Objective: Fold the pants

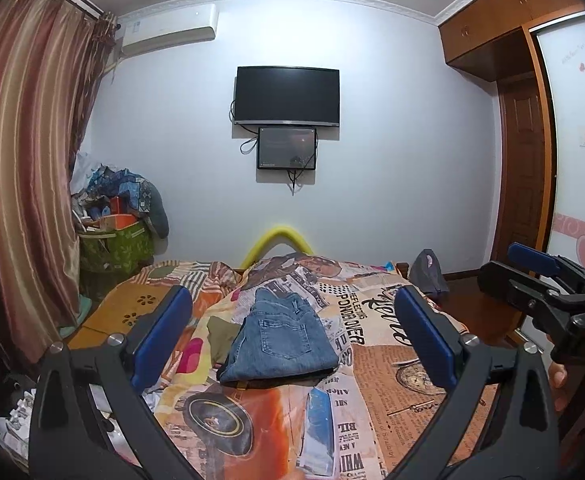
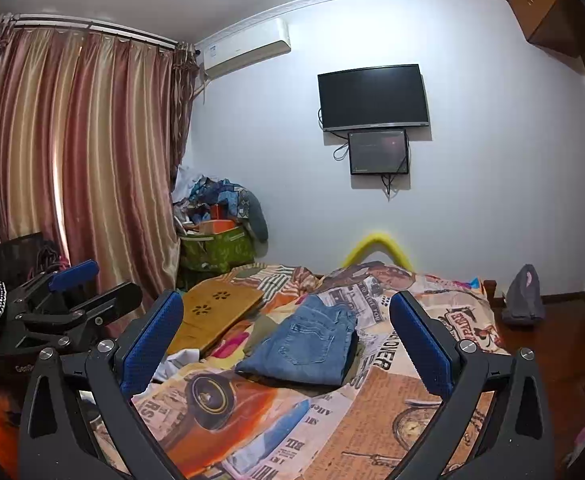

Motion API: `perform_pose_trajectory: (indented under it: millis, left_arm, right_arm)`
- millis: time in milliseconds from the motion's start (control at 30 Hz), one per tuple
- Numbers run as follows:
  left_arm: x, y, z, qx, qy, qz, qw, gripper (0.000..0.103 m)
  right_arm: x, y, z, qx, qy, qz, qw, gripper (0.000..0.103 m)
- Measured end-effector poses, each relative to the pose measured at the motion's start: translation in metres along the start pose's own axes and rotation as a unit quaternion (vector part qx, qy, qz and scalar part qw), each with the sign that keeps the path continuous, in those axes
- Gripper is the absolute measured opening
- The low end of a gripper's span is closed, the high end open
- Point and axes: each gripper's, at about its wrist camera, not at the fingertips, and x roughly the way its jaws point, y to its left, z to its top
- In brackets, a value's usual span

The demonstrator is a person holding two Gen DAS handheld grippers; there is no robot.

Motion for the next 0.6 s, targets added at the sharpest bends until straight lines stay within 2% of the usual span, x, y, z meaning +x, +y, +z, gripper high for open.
perform_pose_trajectory:
  millis: [600]
  left_arm:
    - [-0.0022, -0.0002, -0.0013, -0.003, 0.004, -0.009, 1.0, 0.102]
  right_arm:
    - [0.0002, 0.0003, -0.0009, 0.002, -0.001, -0.001, 1.0, 0.103]
